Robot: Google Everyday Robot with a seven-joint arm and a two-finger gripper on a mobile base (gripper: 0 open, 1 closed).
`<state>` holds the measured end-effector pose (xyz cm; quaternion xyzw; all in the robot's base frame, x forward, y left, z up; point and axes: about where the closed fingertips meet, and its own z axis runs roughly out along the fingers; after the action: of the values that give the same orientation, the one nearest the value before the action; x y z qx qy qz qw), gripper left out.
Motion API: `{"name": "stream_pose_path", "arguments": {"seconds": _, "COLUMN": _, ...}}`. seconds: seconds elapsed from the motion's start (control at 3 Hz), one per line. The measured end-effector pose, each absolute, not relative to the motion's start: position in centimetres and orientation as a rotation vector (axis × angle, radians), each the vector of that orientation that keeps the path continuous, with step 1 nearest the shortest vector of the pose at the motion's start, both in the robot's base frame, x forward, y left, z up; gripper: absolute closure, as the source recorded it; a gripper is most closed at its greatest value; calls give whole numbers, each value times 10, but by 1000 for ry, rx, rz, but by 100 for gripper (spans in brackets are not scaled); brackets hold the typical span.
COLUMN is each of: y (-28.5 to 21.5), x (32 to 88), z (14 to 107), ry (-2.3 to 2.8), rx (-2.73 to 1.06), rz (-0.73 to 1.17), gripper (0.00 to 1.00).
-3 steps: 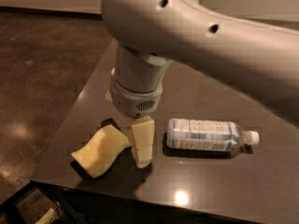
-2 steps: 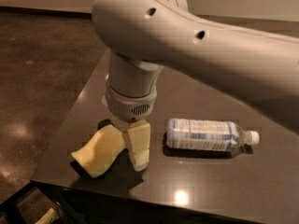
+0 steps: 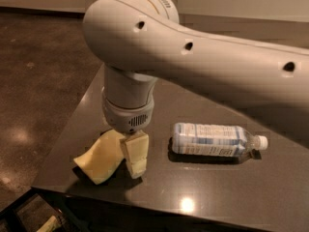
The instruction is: Pick sponge
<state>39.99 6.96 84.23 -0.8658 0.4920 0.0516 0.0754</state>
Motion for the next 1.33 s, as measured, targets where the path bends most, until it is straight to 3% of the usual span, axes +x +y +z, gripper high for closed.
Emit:
{"name": "stream_pose_path", "arguments": {"seconds": 1.0, "y": 67, "x": 404, "z": 859, "ry": 1480, "rx": -2595, "rz": 198, "gripper": 87}}
{"name": "stream_pose_path", "arguments": {"seconds": 1.33, "y": 58, "x": 407, "z": 887, "ry": 1480, "rx": -2553, "rz": 262, "gripper": 100}}
